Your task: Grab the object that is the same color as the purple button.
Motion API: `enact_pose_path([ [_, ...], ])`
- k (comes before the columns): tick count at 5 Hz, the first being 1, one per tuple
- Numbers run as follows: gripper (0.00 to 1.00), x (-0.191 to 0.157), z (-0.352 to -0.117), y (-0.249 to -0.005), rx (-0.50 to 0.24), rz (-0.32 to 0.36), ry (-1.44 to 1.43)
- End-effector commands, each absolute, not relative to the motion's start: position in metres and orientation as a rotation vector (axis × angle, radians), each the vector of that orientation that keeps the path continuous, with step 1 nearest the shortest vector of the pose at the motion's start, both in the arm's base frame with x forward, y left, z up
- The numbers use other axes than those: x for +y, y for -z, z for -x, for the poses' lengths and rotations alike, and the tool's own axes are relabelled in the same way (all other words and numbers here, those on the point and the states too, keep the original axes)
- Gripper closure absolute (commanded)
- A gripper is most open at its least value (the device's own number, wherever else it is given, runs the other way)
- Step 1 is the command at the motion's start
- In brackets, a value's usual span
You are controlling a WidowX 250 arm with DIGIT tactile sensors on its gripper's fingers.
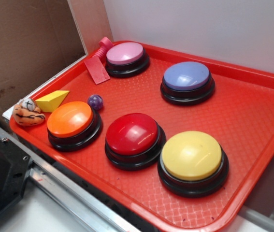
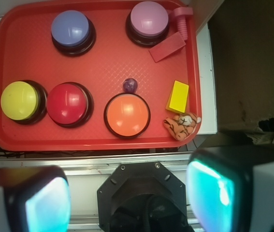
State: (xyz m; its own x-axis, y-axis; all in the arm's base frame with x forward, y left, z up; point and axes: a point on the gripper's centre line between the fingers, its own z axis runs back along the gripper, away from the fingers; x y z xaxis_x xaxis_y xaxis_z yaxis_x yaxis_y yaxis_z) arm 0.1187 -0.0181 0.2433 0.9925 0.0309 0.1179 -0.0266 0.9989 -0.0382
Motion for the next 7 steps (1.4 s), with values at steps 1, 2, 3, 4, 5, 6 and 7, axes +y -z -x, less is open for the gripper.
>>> enact_pose_path([
  [1,0.0,-0.018,-0.119,-0.243,-0.119,0.037,-0.029],
  [2,0.0,-0.018,-0.128,-0.229,-0.122,-0.002,-0.068],
  [3,0.0,-0.019,-0.146,-0.203,-0.143,0.004,-0.098],
  [4,0.0,-0.006,-0.18,-0.165,-0.142,0.069,-0.156],
  [5,0.0,0.004,-0.199,-0.135,-0.147,0.111,-0.218],
  [6,0.0,0.014,-0.216,-0.106,-0.109,0.127,-0.256],
  [7,0.0,0.012,-0.222,-0.081,-0.091,0.108,-0.271],
])
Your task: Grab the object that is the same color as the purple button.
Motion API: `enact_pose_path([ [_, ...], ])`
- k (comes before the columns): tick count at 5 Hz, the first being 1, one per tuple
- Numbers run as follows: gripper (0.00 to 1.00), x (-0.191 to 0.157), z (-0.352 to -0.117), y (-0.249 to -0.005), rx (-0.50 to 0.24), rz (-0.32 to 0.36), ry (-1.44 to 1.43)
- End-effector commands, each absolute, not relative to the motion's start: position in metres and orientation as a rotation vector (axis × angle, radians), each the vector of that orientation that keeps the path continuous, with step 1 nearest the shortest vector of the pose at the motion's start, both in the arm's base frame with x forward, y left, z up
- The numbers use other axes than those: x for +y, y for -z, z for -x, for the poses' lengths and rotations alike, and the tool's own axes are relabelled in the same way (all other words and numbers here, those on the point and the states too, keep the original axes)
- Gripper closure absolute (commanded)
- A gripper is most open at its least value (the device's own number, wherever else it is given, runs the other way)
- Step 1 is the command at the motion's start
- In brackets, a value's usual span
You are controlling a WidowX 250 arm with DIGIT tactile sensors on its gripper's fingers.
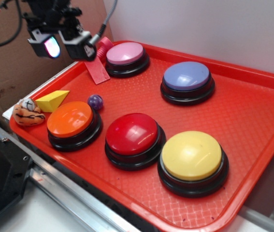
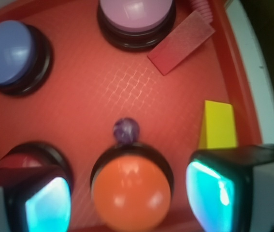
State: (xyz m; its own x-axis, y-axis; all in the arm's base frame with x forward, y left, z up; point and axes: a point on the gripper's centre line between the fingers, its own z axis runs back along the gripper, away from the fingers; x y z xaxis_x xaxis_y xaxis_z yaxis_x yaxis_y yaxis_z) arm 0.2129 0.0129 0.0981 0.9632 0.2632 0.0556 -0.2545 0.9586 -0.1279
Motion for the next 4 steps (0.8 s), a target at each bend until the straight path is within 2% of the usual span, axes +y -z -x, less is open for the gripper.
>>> enact_pose_path([
  [1,0.0,0.013,-0.229,-0.052,-0.047,0.148,-0.241],
  [3,0.0,0.009,-0.24,-0.021,-0.017,0.18,-0.204],
  [4,0.0,0.01,-0.239,-0.011,0.021,0.169,-0.207],
])
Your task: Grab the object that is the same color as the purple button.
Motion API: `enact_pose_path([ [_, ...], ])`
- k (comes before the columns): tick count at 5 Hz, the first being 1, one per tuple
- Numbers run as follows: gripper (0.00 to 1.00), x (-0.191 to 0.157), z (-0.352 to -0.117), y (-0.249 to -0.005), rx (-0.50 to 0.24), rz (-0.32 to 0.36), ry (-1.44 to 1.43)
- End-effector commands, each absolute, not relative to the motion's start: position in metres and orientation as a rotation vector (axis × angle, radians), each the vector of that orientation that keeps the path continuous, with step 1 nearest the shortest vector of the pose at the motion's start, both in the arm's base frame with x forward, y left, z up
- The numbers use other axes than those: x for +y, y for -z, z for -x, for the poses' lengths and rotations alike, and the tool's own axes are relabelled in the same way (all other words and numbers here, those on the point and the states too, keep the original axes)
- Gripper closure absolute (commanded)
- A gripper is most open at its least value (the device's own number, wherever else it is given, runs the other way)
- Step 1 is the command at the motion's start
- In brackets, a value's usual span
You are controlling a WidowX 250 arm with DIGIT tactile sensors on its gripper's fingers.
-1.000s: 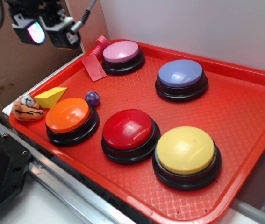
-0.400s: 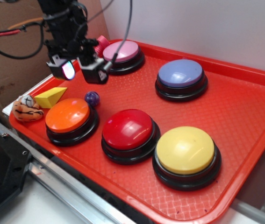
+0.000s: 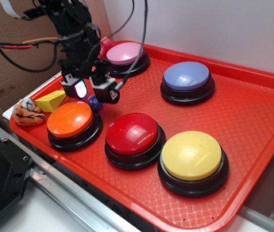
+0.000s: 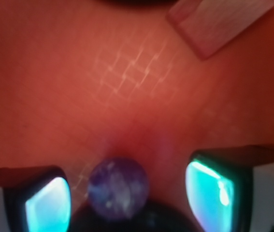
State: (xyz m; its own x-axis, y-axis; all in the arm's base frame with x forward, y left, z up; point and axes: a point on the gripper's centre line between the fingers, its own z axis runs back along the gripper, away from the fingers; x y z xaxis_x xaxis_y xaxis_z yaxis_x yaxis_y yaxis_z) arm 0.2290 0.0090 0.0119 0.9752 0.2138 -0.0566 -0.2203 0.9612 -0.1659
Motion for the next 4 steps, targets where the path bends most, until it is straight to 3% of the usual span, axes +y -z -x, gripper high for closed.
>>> enact_pose_path([
  [1,0.15,0.008,-0.237,-0.003,0.035,0.147,-0.209],
  [2,1.0,0.01,-0.238,-0.009,0.028,0.145,-0.209],
  [3,1.0,0.007,-0.236,-0.015,0.037,0.148,-0.23],
  [4,1.0,0.014,-0.24,-0.039,0.072,0.165,-0.215],
])
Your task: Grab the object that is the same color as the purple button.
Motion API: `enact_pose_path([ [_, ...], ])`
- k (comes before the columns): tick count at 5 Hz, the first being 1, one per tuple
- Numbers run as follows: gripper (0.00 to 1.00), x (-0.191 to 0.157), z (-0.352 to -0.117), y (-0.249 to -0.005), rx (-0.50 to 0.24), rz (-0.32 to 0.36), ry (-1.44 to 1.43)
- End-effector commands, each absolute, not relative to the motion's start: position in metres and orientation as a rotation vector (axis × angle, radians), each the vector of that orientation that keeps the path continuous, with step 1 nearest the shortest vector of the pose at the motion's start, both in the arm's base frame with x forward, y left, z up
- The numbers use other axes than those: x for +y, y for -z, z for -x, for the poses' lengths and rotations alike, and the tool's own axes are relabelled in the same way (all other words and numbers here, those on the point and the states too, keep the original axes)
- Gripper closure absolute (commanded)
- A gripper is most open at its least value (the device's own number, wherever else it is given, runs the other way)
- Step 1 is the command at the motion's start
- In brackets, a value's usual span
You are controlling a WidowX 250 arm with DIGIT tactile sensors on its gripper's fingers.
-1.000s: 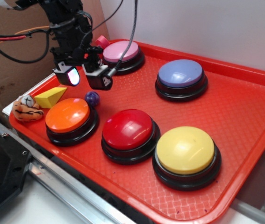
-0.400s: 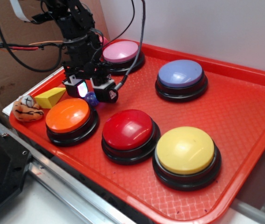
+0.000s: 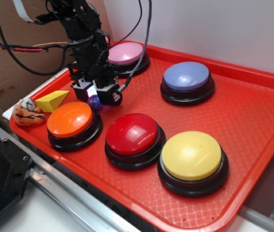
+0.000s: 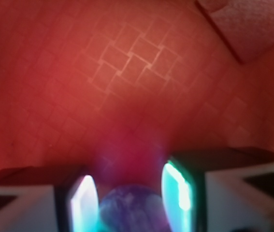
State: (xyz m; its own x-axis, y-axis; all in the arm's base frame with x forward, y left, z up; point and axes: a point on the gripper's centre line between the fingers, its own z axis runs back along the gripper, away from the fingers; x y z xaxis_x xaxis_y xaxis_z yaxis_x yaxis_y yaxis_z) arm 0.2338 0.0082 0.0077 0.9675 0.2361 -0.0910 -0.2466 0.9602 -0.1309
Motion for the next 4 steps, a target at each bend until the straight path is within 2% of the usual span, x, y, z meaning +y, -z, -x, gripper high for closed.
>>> enact_pose_path([
  [1,1.0,0.02,-0.248,-0.071,0.025,0.17,-0.206],
  [2,1.0,0.021,-0.257,-0.116,-0.024,0.167,-0.16],
  [3,1.0,0.011,-0.256,-0.162,-0.114,0.176,-0.111],
  [4,1.0,0.0,-0.251,-0.187,-0.158,0.169,-0.05],
])
